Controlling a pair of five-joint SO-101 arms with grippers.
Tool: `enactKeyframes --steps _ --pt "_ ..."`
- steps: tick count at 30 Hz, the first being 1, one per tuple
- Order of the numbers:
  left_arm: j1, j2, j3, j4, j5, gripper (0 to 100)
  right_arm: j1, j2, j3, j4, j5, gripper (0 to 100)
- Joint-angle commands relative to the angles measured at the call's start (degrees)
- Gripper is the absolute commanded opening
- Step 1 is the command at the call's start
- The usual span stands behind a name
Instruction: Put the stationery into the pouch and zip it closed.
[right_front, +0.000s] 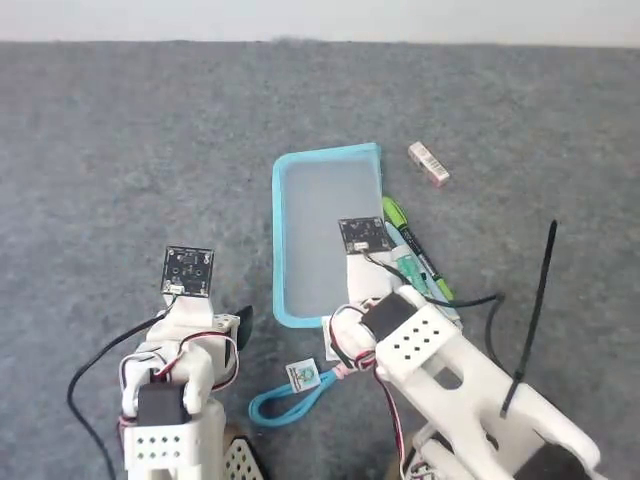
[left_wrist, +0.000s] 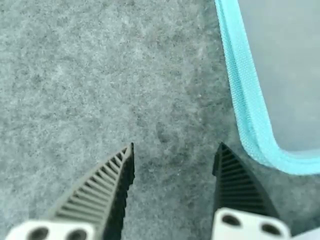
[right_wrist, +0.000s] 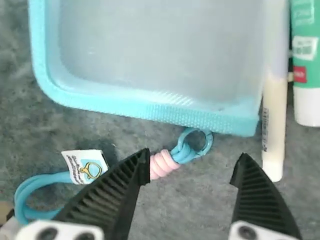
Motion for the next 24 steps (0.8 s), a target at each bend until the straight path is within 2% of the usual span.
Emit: enactKeyframes --steps 1,8,13,16,19,24 --pt "-0.35 -1.32 -0.66 0.09 -0.35 25 0.57 -0.57 0.09 -1.45 -1.85 28.1" --pt "-0.35 -1.32 -0.66 0.09 -0.35 25 0.48 -0.57 3.16 -4.44 -1.58 28.1" --pt "-0.35 -1.32 -0.66 0.09 -0.35 25 -2.24 -0.57 3.43 -5.76 -1.58 28.0" --pt "-0.35 -1.32 -0.66 0.09 -0.35 25 -3.65 -0.57 3.34 -6.02 -1.32 23.5" --pt "-0.35 -1.32 -0.66 0.09 -0.35 25 -3.91 1.01 2.73 -6.11 2.46 19.6" --pt "-0.35 -1.32 -0.66 0.09 -0.35 25 -4.0 9.1 -0.7 -4.88 3.34 19.1"
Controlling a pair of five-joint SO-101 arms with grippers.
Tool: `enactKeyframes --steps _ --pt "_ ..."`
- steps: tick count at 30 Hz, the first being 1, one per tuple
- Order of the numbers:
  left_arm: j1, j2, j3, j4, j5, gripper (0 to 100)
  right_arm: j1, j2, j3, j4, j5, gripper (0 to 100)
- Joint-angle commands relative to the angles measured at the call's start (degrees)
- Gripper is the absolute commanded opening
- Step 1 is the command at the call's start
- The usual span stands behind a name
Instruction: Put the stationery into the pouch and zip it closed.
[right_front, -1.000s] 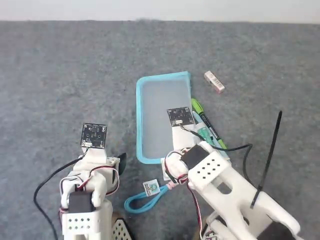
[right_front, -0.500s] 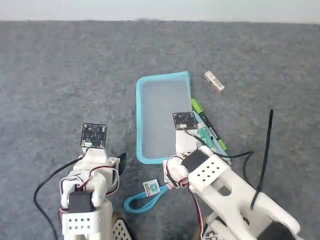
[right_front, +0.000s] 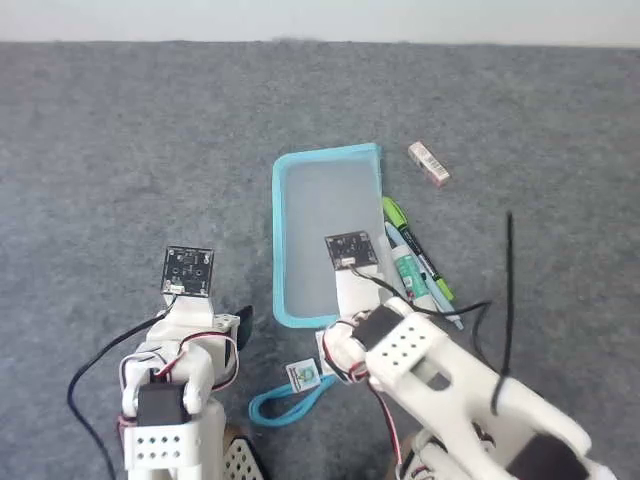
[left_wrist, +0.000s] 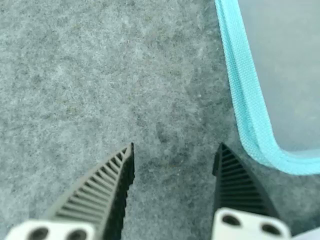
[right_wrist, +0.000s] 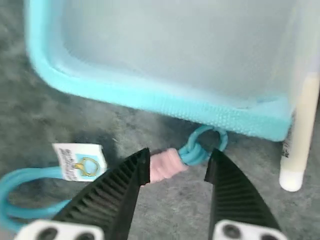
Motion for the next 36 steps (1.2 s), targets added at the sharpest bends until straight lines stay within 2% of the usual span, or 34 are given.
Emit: enactKeyframes --steps 1,6,10,16,19,22,28,36 --pt "-0.35 -1.32 -0.66 0.09 -0.35 25 -0.4 5.41 -5.1 1.19 1.41 19.1" --pt "-0.35 -1.32 -0.66 0.09 -0.35 25 -0.31 9.54 -8.0 3.56 1.85 19.1" --pt "-0.35 -1.32 -0.66 0.09 -0.35 25 1.8 10.42 -8.09 3.74 8.18 18.6" --pt "-0.35 -1.32 -0.66 0.09 -0.35 25 19.21 9.8 -8.35 7.34 23.74 18.6" --pt "-0.35 -1.32 -0.66 0.09 -0.35 25 28.09 9.8 -9.58 7.96 37.1 18.6" --pt "-0.35 -1.32 -0.66 0.09 -0.35 25 33.54 10.42 -12.66 8.04 48.79 18.7" --pt "-0.35 -1.32 -0.66 0.09 -0.35 25 33.54 10.51 -16.09 6.2 49.23 18.7" --pt "-0.35 -1.32 -0.66 0.09 -0.35 25 22.55 10.59 -26.99 9.36 45.98 18.7"
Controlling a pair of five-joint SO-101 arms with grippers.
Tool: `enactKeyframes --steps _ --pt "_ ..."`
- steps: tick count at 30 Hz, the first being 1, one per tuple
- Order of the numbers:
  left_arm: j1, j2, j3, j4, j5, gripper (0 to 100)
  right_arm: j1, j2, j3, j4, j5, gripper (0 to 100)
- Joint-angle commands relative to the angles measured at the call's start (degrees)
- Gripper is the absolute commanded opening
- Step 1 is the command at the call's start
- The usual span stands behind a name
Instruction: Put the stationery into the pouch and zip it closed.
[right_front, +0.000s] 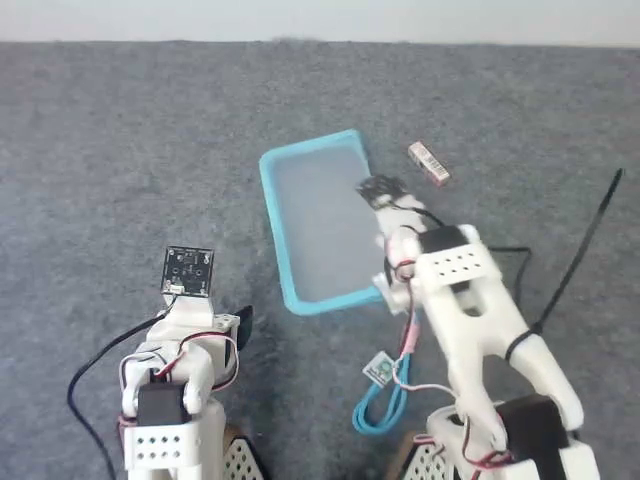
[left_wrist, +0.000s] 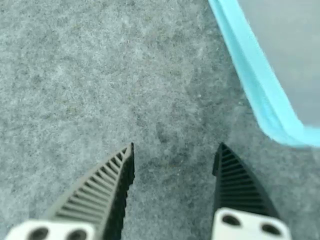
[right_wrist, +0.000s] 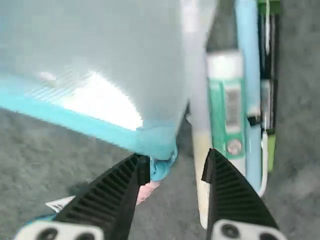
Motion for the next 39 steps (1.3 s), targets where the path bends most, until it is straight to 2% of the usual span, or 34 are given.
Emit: enactKeyframes --steps 1,8,12,18,23,27,34,39 --pt "-0.35 -1.32 -0.66 0.09 -0.35 25 -3.91 -0.22 -8.88 3.47 -1.05 18.7" --pt "-0.35 -1.32 -0.66 0.09 -0.35 25 -4.53 11.21 -24.44 8.66 -1.05 18.8" --pt "-0.35 -1.32 -0.66 0.09 -0.35 25 -4.97 14.99 -27.96 13.05 -0.88 18.8" --pt "-0.35 -1.32 -0.66 0.09 -0.35 25 -8.31 -3.56 -10.73 9.45 -1.49 19.0" --pt "-0.35 -1.32 -0.66 0.09 -0.35 25 -8.92 -14.46 2.64 8.22 -5.45 19.1" --pt "-0.35 -1.32 -0.66 0.09 -0.35 25 -8.66 -13.67 7.12 6.9 -6.07 19.1" --pt "-0.35 -1.32 -0.66 0.09 -0.35 25 -9.1 -5.41 7.3 -0.66 -11.78 19.2" --pt "-0.35 -1.32 -0.66 0.09 -0.35 25 -8.92 -0.22 7.12 -0.4 -13.1 19.2"
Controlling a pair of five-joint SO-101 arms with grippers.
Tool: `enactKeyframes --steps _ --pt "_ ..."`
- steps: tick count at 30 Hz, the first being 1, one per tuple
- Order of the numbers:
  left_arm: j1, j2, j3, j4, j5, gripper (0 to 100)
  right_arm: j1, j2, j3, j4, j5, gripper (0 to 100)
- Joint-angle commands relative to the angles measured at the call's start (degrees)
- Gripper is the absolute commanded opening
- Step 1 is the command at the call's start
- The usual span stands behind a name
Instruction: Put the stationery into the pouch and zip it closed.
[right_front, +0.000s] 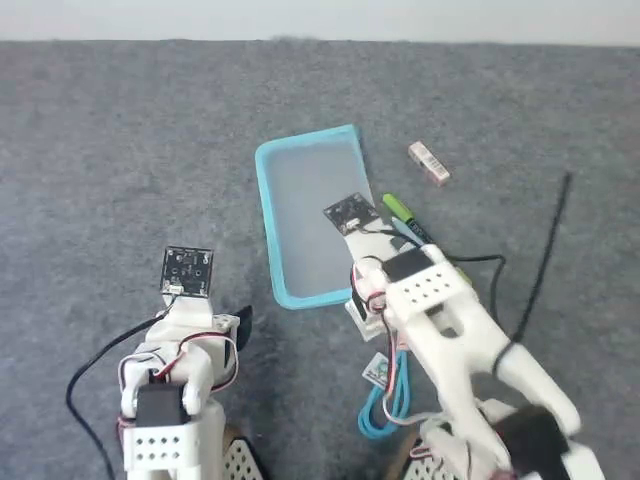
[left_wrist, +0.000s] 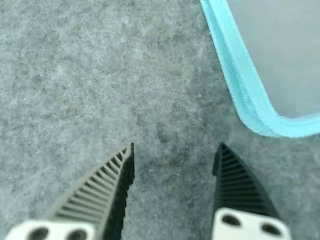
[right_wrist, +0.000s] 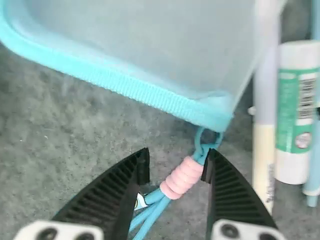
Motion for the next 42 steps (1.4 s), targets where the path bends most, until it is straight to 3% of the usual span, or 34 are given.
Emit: enactKeyframes --steps 1,25,29,36,42 --pt "-0.35 -1.32 -0.66 0.09 -0.35 25 -0.22 0.48 -0.26 0.4 -2.02 19.2" --pt "-0.35 -1.32 -0.66 0.09 -0.35 25 2.15 9.71 -0.18 1.8 -1.76 16.0" --pt "-0.35 -1.32 -0.66 0.09 -0.35 25 7.34 10.59 -1.49 0.4 5.45 0.0" --pt "-0.35 -1.32 -0.66 0.09 -0.35 25 19.3 5.23 -11.87 6.2 12.75 0.7" --pt "-0.35 -1.32 -0.66 0.09 -0.35 25 18.07 -2.86 -27.08 14.73 13.63 0.7"
